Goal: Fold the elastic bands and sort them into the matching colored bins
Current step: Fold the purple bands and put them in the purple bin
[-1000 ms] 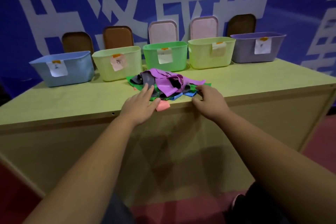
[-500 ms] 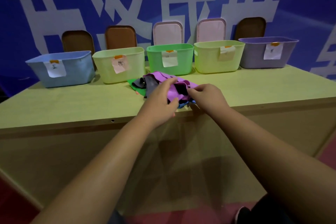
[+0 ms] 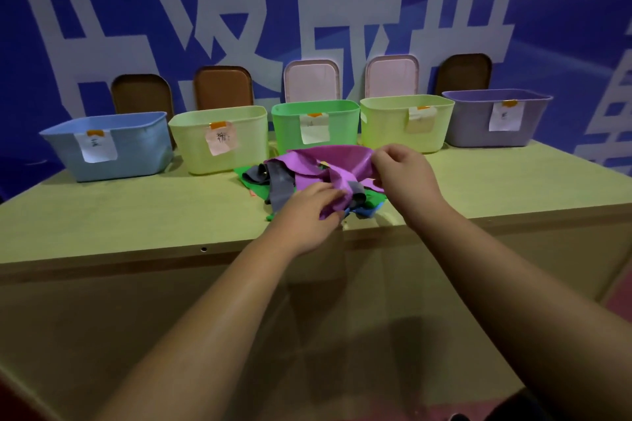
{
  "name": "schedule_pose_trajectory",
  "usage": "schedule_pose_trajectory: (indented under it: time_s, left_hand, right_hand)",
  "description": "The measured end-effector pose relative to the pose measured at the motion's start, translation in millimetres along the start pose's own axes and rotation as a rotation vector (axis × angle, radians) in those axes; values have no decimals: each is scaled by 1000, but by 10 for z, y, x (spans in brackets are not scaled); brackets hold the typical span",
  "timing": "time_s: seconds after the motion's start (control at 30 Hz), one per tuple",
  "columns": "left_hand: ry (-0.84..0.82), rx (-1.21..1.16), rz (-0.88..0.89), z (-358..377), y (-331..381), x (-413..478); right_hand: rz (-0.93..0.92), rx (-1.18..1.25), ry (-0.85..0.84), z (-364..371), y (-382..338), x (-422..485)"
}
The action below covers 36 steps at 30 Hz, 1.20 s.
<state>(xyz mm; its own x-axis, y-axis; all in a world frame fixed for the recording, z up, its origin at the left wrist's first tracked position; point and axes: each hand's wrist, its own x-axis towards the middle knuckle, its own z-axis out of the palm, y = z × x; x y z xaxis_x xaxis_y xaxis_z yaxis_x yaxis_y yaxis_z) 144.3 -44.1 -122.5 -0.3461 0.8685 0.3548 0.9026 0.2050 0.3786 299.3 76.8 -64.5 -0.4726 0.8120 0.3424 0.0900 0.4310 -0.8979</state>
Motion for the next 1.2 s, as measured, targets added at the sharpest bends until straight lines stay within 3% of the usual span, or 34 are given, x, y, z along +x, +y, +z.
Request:
schedule_pose_trajectory:
  time_s: [0.17,0.3,0.47,0.6,0.73,0.93,1.2]
  left_hand:
    - [-26,-76,-105,-52,73,62]
    - [-26,-334,-250,-209,210,57]
    - [175,-575,-165,-617,487,-126]
    - [237,-756,36,-921,767,-382]
    - [262,-842,115,-1045,881,-619]
    - [148,-877,51,-806,766,-1007]
    - [-4,-812,-107,189,413,-1530]
  right_hand:
    - [-56,184,-3,-35,-263,22]
    - [-94,318,1,-102,-508,-36]
    - [-190,412,-48,-195,-715,-240]
    - [-289,446,-104,-256,-807,-433]
    - [-340,455,-110,-279,-836,-603]
    - [-159,487,-162,-208,-547,-945]
    - [162,340,-311,98,544,-1365]
